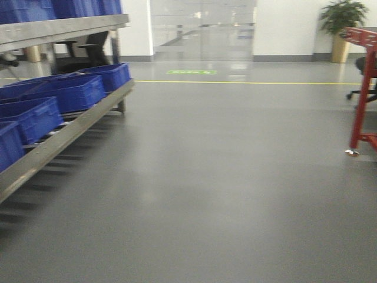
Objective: Move two blue bins to right shelf middle
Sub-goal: 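Drive across the open floor carrying the cyan bin in both grippers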
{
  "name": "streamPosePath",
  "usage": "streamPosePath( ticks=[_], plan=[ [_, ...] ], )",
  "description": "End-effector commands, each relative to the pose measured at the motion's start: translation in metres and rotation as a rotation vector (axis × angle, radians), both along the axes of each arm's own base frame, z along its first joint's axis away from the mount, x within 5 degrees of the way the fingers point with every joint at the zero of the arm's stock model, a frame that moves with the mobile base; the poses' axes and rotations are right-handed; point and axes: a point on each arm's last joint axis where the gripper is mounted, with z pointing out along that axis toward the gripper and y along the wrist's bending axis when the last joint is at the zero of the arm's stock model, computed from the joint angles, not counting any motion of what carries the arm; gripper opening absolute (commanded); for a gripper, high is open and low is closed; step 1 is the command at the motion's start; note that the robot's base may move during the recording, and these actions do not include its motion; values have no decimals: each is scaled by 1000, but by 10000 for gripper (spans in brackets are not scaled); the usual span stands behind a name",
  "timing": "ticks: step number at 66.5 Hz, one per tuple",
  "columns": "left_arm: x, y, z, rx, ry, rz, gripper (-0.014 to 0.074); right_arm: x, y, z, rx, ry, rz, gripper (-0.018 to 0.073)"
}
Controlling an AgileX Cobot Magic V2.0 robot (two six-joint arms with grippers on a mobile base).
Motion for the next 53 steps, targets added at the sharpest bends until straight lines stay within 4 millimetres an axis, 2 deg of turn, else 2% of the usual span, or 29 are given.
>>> streamPosePath(
  ticks=[1,53],
  plan=[
    [-8,1,20,-61,-125,-15,-111,-5,0,16,39,-104,8,-154],
    [-8,1,20,-61,-125,-15,-111,-5,0,16,39,-104,8,-154]
  ],
)
